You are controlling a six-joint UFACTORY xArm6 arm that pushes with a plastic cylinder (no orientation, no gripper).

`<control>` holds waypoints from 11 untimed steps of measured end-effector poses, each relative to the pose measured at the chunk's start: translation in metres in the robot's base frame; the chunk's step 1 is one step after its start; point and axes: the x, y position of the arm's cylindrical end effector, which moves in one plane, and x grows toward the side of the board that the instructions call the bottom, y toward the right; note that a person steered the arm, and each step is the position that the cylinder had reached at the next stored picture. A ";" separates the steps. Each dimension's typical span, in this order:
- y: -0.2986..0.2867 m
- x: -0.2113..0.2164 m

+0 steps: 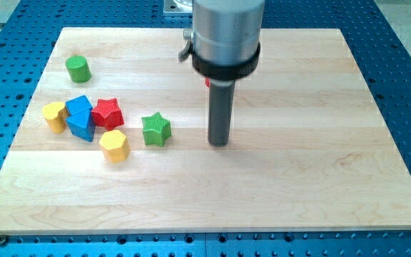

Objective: Move the green star horizontally right to the red star

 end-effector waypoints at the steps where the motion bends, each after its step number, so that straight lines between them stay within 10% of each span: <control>1: -0.049 0.033; 4: -0.166 -0.001; 8: -0.037 -0.102; 11: -0.005 -0.071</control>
